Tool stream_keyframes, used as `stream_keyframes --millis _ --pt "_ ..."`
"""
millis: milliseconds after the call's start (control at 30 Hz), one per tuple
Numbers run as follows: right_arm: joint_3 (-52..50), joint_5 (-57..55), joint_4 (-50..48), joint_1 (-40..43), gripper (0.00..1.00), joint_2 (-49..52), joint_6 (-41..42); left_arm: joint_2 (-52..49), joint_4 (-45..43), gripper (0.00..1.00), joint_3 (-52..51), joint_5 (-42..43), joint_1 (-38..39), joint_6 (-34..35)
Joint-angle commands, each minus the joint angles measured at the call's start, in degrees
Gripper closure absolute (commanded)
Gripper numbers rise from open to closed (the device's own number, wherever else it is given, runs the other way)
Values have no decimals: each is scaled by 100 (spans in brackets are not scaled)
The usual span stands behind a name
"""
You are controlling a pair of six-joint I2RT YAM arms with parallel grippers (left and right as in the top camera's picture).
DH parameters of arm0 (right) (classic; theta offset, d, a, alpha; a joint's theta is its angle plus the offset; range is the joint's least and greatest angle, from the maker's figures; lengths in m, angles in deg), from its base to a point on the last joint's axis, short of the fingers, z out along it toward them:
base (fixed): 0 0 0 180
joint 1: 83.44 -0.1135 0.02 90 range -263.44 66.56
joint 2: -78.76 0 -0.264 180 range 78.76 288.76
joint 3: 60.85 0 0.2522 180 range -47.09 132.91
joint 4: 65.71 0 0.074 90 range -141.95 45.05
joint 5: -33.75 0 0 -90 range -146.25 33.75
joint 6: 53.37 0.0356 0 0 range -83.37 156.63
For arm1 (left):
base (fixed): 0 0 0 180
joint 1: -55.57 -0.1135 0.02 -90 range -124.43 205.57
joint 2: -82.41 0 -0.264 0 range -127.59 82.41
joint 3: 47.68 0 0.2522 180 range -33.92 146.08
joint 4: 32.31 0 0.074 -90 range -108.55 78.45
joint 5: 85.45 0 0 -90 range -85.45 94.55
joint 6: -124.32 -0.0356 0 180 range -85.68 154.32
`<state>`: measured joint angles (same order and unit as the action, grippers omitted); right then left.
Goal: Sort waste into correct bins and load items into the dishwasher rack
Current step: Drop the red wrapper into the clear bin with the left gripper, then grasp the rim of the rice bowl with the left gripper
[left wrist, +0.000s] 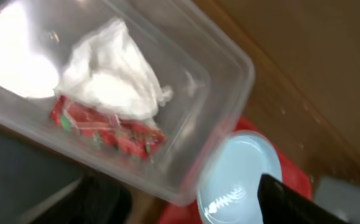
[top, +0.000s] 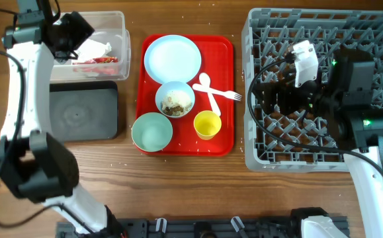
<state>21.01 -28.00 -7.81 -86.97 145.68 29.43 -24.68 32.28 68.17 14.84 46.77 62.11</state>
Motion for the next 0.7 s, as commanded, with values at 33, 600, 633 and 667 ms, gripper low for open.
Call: stream_keyframes --millis 33,600,633,667 --pt "79 -35 -13 2 1 39 -33 363 894 19 17 424 955 -210" --pt "79 -31 44 2 1 39 -15 -1222 398 25 -807 -717 3886 114" --pt "79 -31 50 2 1 39 -17 -1272 393 26 -807 -741 3921 107" --pt "79 -31 52 0 1 39 -17 -1300 380 29 -807 -743 3947 92"
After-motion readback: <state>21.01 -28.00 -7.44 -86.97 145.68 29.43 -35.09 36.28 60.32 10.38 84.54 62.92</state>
